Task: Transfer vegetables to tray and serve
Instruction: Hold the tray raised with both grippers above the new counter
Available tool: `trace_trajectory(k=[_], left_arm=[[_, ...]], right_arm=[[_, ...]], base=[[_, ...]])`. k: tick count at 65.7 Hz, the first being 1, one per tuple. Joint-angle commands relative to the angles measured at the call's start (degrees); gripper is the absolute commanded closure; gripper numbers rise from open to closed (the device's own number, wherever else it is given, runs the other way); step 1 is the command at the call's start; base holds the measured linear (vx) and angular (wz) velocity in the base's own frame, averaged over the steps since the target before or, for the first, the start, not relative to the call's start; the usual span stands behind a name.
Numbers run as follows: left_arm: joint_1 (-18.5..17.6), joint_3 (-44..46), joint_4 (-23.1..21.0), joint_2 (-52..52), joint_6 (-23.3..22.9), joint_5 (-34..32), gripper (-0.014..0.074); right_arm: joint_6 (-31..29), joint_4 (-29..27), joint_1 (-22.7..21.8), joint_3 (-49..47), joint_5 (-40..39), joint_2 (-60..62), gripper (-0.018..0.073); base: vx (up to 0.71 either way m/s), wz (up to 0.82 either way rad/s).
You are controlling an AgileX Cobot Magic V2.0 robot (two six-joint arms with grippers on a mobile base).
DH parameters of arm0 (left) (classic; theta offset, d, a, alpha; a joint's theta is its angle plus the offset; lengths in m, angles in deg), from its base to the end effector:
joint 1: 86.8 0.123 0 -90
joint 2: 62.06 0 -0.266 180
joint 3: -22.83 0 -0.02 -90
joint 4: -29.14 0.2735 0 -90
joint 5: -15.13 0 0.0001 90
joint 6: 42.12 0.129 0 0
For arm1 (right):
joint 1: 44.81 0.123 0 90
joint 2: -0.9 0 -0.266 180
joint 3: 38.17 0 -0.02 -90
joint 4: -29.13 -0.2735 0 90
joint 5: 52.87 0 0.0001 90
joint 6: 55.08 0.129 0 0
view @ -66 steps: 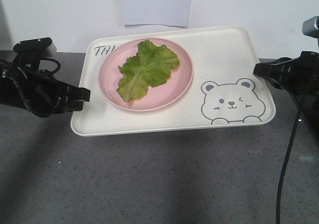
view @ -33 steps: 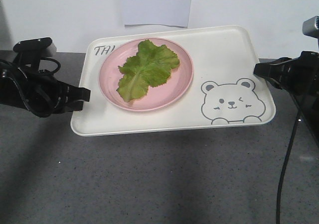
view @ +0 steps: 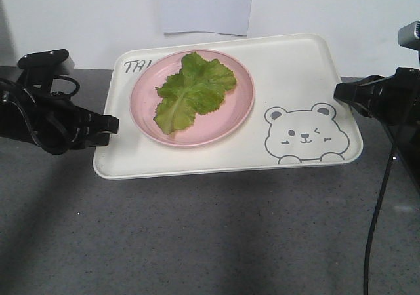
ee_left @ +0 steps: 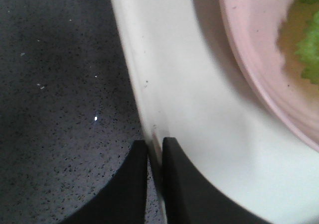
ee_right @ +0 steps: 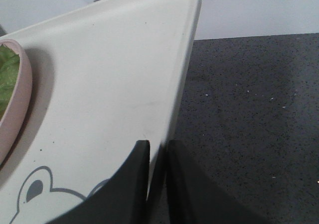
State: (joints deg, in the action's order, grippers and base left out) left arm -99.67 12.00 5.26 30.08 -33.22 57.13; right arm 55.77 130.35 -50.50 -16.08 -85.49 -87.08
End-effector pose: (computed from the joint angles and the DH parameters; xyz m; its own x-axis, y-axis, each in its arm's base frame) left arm 0.3398 -0.1135 0.2484 -0.8233 0.0283 -0.5669 0.2454 0.9183 -0.3105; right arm 0.3569 0.0329 0.2638 -0.5011 0.1627 -0.8499 -0.3205 0.8774 0.3569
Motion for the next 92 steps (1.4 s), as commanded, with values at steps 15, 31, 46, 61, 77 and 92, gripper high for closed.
trace_trajectory(k=[15,31,46,61,77,92], left_arm=[[-1.23,1.80,-4.49,-2.58,2.24,-1.93,0.0602],[-1.23,1.80,-4.49,-2.58,2.24,-1.93,0.0602],[-1.23,1.80,-4.49,-2.58,2.24,-1.93,0.0602],[-1.23,1.80,-4.49,-2.58,2.24,-1.98,0.0602],[-1.23,1.80,-4.49,-2.58,2.24,-1.98,0.0602],[-1.23,1.80,-4.49,-2.58,2.24,-1.98,0.0602]], right_arm=[[-0.23,-0.99,0.42,-1.69,-4.02,2.17,0.0482],[-0.23,-0.99,0.42,-1.69,-4.02,2.17,0.0482],[-0.23,-0.99,0.42,-1.69,-3.92,2.17,0.0482],[-0.23,-0.99,0.42,-1.69,-3.92,2.17,0.0482],[-0.19,-0.99,0.42,-1.69,-3.93,2.17,0.0482],[-0.19,-1.06,0.42,-1.69,-3.99,2.17,0.0482]], base=[[0.00,0.00],[0.00,0.00],[0.00,0.00],[0.00,0.00],[0.00,0.00],[0.00,0.00]])
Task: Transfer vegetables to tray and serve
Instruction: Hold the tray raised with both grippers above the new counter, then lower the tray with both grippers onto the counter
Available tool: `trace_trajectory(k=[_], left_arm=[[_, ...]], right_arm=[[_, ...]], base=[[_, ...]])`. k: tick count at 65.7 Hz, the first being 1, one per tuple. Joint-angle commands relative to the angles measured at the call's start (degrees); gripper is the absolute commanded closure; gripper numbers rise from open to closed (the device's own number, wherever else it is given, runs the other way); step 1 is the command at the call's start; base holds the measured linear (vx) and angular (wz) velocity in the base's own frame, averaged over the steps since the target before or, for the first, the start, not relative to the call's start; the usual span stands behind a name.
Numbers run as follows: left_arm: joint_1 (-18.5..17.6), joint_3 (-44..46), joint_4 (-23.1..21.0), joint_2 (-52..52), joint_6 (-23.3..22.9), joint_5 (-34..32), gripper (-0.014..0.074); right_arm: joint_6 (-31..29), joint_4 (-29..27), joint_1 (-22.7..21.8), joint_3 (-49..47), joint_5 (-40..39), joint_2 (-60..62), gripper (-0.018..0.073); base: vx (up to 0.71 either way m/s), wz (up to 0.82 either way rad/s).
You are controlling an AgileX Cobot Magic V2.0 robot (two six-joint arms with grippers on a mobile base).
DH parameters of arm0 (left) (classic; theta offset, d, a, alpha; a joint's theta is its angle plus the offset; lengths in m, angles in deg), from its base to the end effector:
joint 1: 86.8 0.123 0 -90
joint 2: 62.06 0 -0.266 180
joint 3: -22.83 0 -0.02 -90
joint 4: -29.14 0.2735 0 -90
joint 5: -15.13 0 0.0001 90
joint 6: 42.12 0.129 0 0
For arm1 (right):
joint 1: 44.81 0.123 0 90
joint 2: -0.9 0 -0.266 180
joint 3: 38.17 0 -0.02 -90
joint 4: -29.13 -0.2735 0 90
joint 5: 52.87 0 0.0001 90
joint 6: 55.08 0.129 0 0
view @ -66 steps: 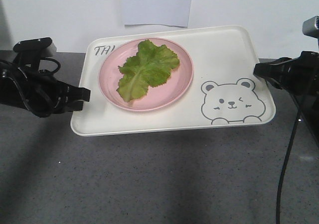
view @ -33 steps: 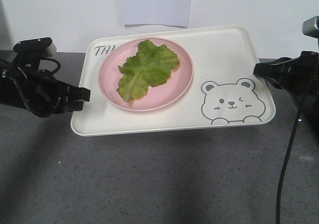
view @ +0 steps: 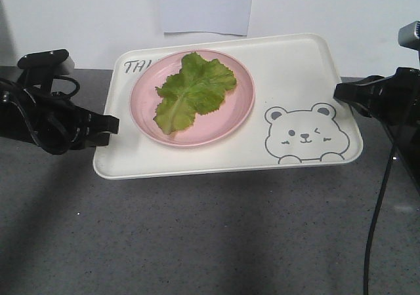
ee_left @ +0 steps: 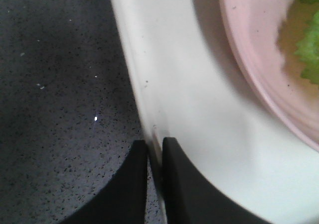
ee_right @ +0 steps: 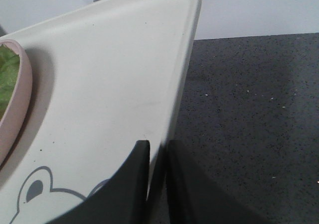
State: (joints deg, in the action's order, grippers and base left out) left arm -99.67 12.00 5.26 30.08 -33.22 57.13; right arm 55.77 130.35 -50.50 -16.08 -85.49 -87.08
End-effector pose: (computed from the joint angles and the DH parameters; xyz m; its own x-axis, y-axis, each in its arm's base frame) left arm 0.3398 -0.1135 0.2484 -0.8233 0.0283 -0.5669 0.2454 0.9183 -0.3105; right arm 0.3569 0.0329 0.2638 -0.5011 0.1627 -0.8499 -0.3205 0.8774 0.3569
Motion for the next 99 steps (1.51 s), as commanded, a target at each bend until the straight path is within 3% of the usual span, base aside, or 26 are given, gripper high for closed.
trace_trajectory(k=[1,36,50,99], left_arm=[[-1.23,1.80,-4.49,-2.58,2.24,-2.03,0.0602],[-1.23,1.74,-4.49,-2.53,2.24,-0.51,0.0602],[-1.23,1.74,-1.85,-2.41,2.18,-0.90,0.0602],[-1.23,1.69,2.02,6.62,1.76,-3.34,0.0602]], right_arm=[[-0.19,-1.06,0.42,-1.69,-3.99,2.17,0.0482],[-0.24,-1.00,0.42,-1.69,-4.77,2.17,0.0482],[-0.19,-1.00,0.42,-1.69,-6.62,1.72,0.0482],[-1.77,-1.00,0.48,-1.69,-11.20,-11.77,0.0482]], base=[[0.00,0.00],[0.00,0.00],[0.00,0.00],[0.00,0.00]])
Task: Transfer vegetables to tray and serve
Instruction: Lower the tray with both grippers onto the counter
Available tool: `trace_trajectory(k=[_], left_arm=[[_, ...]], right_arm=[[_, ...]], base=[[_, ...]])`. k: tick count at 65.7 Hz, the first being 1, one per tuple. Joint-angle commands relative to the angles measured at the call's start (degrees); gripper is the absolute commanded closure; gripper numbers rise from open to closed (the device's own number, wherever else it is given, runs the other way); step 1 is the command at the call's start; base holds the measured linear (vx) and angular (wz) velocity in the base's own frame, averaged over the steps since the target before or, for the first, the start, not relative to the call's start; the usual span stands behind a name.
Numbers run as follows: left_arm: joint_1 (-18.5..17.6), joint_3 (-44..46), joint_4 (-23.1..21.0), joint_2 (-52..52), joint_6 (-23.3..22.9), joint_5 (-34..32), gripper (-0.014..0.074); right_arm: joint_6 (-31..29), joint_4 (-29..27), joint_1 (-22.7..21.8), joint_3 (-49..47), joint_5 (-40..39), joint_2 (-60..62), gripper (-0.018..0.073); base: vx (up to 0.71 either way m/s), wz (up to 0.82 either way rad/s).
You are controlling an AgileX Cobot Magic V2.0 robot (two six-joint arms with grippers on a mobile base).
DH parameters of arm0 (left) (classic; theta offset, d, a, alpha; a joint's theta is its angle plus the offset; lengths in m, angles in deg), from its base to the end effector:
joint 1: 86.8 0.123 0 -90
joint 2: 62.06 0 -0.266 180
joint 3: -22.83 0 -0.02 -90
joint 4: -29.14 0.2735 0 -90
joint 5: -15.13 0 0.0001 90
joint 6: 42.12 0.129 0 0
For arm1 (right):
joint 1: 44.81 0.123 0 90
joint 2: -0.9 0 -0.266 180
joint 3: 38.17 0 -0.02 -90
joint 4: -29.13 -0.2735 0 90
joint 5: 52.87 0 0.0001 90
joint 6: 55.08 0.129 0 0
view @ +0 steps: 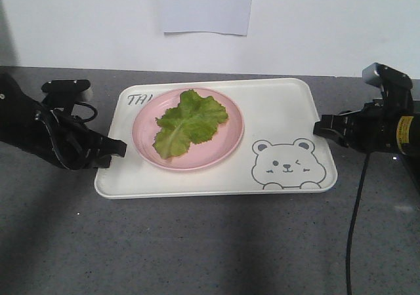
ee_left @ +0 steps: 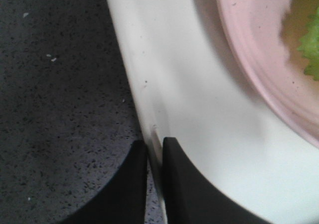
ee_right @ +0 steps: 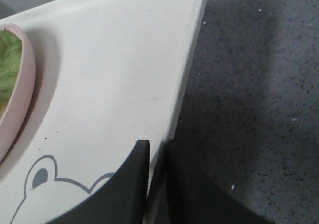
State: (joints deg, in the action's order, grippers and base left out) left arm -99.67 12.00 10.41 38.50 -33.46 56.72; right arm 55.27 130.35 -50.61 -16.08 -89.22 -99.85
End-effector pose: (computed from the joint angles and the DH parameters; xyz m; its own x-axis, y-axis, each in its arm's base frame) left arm 0.3554 -0.1094 0.1926 -0.8830 0.1045 -0.4577 0.2324 0.9444 -0.2327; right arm 0.3752 0.0372 0.1840 -0.6885 0.1627 -0.7067 -0.2781 0.8408 0.4645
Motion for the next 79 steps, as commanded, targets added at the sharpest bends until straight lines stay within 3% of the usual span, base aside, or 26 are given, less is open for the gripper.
trace_trajectory(k=[1,37,64,79], left_arm=[[-1.23,1.69,-3.13,-1.82,2.03,-3.00,0.0602],[-1.23,1.69,-1.51,4.09,2.06,-3.44,0.0602],[-1.23,1.69,1.45,5.79,2.06,-3.27,0.0602],[-1.23,1.69,2.45,5.79,2.06,-2.82,0.0602]], right_arm=[[-1.27,-1.00,0.59,-1.69,-7.60,0.78,0.0482],[-2.48,-0.96,5.16,-1.69,-1.14,-2.28,0.0482],[-2.48,-0.96,5.16,-1.58,-0.09,-4.66,0.0472],[-2.53,-0.96,5.16,-1.50,1.44,-4.66,0.0414]], base=[[0.00,0.00],[0.00,0.00],[0.00,0.00],[0.00,0.00]])
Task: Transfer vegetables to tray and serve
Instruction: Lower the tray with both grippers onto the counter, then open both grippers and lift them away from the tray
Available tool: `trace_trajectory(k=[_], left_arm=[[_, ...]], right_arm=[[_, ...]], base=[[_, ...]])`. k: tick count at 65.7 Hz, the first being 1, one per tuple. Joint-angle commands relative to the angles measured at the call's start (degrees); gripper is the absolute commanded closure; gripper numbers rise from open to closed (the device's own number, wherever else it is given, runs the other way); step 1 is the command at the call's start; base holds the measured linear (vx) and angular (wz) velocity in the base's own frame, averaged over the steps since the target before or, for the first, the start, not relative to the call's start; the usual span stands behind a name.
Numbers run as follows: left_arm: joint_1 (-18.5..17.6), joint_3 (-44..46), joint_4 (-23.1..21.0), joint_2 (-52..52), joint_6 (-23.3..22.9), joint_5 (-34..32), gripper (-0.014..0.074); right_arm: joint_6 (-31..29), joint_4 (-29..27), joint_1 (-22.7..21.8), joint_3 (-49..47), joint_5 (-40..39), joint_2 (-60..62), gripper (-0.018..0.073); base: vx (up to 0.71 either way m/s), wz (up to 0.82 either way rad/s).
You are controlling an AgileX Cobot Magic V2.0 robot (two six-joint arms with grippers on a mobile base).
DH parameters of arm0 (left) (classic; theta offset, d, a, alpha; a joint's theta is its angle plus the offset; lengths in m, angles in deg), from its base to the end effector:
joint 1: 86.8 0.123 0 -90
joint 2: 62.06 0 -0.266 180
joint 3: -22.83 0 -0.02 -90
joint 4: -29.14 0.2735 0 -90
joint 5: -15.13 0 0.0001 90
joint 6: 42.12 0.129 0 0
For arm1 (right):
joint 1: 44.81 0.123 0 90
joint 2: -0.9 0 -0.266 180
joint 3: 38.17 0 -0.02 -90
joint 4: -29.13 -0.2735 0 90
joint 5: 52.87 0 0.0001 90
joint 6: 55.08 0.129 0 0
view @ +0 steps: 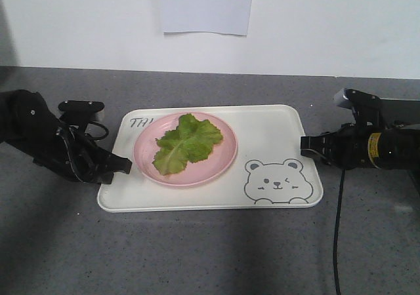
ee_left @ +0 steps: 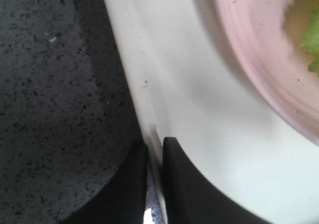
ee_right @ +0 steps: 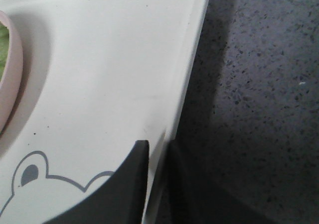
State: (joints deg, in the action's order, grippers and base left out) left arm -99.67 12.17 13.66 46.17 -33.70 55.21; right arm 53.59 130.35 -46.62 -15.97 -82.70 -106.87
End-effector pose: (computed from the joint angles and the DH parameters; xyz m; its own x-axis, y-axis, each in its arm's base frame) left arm 0.3655 -0.1063 0.1432 -0.9192 0.1475 -0.3652 0.2260 0.9569 -0.1822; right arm 0.3832 0.0508 0.1345 -0.7505 0.1118 -0.6513 -0.2346 0.8763 0.4208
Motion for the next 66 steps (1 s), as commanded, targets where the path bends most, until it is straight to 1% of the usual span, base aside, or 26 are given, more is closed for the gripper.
trace_trajectory(k=[1,21,31,42,66], left_arm=[[-1.23,1.52,-0.80,-1.88,2.30,-1.28,0.0602],[-1.23,1.52,-0.80,-1.88,2.30,-1.11,0.0585],[-1.23,1.52,-0.86,-2.05,2.30,-1.11,0.0556],[-1.23,1.52,-0.86,-2.06,2.24,-1.09,0.0491],[-1.23,1.52,-0.81,-2.06,2.24,-1.32,0.0284]], right_arm=[[-0.86,-0.96,1.17,-1.61,-5.03,2.35,0.0407],[-0.86,-0.96,1.17,-1.61,-4.48,2.35,0.0263],[-0.86,-0.96,1.17,-1.61,-3.50,2.35,0.0231],[-0.86,-0.96,1.17,-1.61,-1.83,2.35,0.0229],[-0.86,-0.96,1.17,-1.61,1.57,2.43,0.0225]], base=[[0.00,0.00],[0.00,0.00],[0.00,0.00],[0.00,0.00],[0.00,0.00]])
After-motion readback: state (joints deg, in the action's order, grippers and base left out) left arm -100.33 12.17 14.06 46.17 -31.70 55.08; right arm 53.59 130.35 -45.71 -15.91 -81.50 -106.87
